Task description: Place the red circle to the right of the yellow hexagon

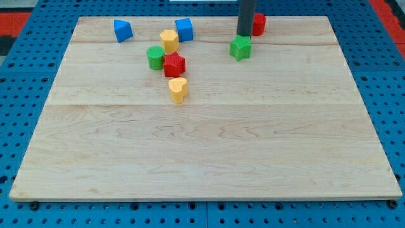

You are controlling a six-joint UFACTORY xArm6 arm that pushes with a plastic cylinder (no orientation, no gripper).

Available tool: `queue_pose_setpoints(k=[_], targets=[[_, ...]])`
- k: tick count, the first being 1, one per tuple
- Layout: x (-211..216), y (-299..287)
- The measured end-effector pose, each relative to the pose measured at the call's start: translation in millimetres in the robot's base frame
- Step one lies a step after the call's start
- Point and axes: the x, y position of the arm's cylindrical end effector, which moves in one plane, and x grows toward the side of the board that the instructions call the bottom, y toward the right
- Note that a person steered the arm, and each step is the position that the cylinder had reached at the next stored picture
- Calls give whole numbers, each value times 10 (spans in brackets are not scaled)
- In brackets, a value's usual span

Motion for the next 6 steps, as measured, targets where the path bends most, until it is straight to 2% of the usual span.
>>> queue_pose_setpoints(k=[2,3,5,6], targets=[[-372,781],[-685,585],[-492,-464],[-266,-706]])
